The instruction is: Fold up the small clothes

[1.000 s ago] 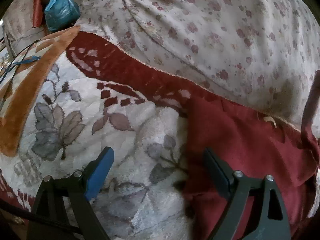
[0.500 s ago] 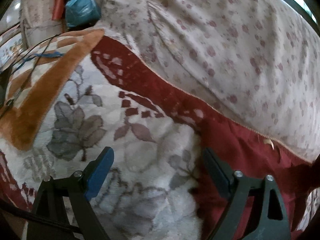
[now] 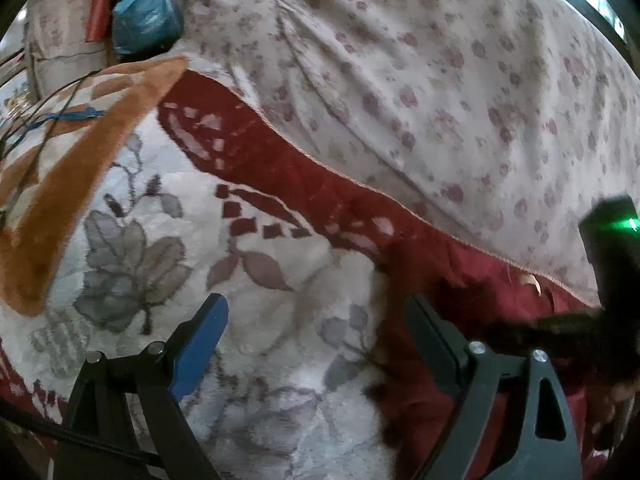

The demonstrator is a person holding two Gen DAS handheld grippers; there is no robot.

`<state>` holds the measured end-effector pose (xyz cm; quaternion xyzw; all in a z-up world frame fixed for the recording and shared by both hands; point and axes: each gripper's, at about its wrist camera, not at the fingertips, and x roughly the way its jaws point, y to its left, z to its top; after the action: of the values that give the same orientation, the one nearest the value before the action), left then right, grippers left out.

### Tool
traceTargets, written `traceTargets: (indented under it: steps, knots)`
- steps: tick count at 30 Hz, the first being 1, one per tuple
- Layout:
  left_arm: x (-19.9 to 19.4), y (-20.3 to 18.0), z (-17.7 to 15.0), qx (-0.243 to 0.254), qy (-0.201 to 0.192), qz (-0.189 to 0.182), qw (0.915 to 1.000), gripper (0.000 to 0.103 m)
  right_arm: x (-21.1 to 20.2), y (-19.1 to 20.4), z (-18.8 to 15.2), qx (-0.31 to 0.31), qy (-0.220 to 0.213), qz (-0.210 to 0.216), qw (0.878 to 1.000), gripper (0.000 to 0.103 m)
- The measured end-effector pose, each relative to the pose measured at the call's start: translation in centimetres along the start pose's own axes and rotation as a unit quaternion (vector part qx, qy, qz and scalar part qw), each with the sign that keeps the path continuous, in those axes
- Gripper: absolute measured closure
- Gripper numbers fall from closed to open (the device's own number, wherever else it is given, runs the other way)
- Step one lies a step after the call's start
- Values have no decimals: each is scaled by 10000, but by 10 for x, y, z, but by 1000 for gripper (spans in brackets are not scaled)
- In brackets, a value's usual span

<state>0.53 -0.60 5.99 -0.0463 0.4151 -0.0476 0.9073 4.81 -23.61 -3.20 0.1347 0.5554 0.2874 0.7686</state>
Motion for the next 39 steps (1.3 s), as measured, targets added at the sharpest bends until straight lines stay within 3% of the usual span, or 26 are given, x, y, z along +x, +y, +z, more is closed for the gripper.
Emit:
traceTargets:
  steps: [3,5,6,10,12,15,19,25,28,30,32,33,37,39]
  knots:
    - [0,-4,-2,104,-30,-14,9999,14,-23,-9,5,334,-398,-126,9986,85]
    - [0,-6,-3,132,-19,-43,9999,14,-55,-7,-4,388,-657,-126,9970,54]
    - [0,-7,-4,144,-6,-83,9999,14,-72,-4,-12,378,-796,-125,9960,50]
    - [-4,-15,-8,248,-79,-477,9985,14,-158,-1,-66,308,-1434,-397,9884,41]
    - [-10,-24,-12,525,-182,-658,9963,14,-184,-6,-94,398,-1616,-523,9847,38]
    - [-17,-35,-17,1126,-255,-876,9894,14,-213,-17,-138,684,-1757,-547,9805,37]
    - [-13,-43,-15,1677,-245,-700,9830,14,-226,-29,-189,1002,-1792,-447,9777,32]
    - [7,-55,-8,3009,-254,-722,9506,14,-231,-45,-232,1339,-1961,-242,9711,30]
    - [11,-60,-10,3758,-326,-859,9221,14,-230,-56,-245,1547,-1967,-155,9680,29]
    - [14,-66,-14,4275,-418,-908,8985,14,-228,-63,-250,1716,-1961,-79,9654,29]
    - [17,-71,-17,4583,-440,-953,8826,14,-226,-70,-252,1879,-1974,-10,9621,29]
    - [20,-73,-17,4660,-433,-1012,8779,14,-226,-71,-252,1927,-1989,28,9609,29]
    - [29,-82,-9,4627,-419,-1192,8775,14,-223,-71,-245,1951,-1998,63,9602,29]
    - [31,-89,-10,4769,-486,-1162,8699,14,-220,-69,-241,1939,-1973,58,9610,29]
